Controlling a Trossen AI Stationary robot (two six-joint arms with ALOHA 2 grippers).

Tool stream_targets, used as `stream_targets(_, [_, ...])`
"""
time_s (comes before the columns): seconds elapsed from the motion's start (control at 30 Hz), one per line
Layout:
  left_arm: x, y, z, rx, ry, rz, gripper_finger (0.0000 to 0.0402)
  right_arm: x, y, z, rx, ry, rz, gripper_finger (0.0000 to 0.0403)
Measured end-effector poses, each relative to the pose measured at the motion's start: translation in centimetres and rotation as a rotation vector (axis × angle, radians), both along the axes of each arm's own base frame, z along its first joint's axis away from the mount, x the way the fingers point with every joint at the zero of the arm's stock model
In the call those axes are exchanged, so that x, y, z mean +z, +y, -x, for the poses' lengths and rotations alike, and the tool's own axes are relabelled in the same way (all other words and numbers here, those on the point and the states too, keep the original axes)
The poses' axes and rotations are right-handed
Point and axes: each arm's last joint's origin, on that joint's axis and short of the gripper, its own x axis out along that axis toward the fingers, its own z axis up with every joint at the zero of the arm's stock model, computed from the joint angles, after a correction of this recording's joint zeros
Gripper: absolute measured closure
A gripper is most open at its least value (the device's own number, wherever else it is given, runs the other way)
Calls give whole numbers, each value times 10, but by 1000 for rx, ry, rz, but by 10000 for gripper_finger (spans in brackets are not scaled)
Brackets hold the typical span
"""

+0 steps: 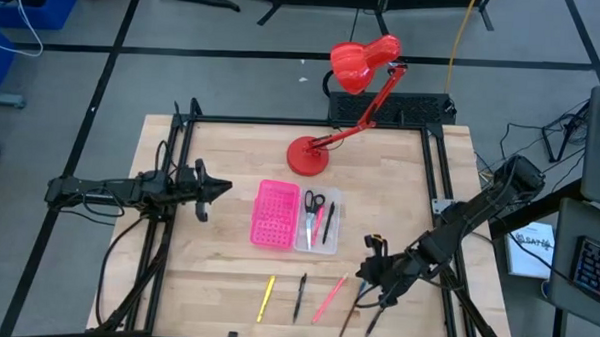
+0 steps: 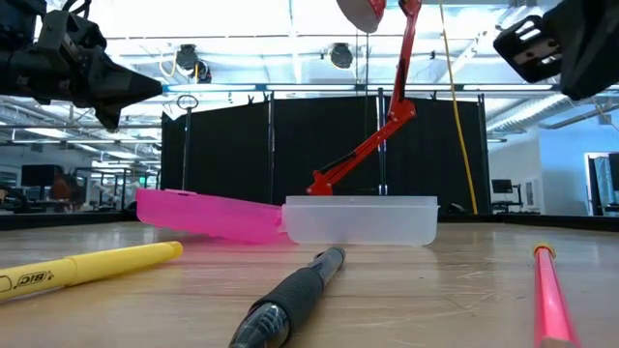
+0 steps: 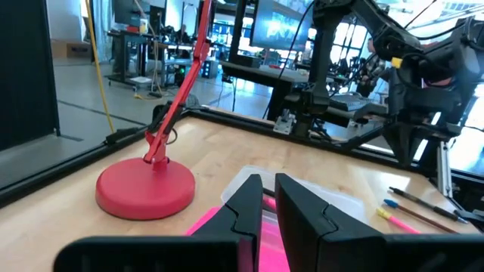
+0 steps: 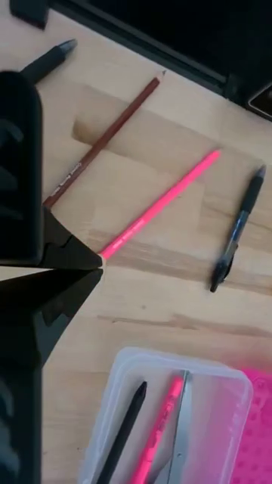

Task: Pick & place school supplies into a supply box
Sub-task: Put the yellow pen into the pink supply box

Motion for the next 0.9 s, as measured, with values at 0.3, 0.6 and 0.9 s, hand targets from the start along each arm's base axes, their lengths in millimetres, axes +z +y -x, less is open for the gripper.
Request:
stream_targets(0.3, [-1, 0, 0, -1, 6, 38, 357, -3, 0, 3, -34, 40, -11, 402])
stream_targets(0.6, [-11, -3, 0, -104, 97, 88, 357, -23, 2, 18, 37, -97, 127, 402])
stream_targets(0.9, [-10, -2, 0, -54, 102, 14, 357, -8, -39, 52, 38, -416, 61, 403])
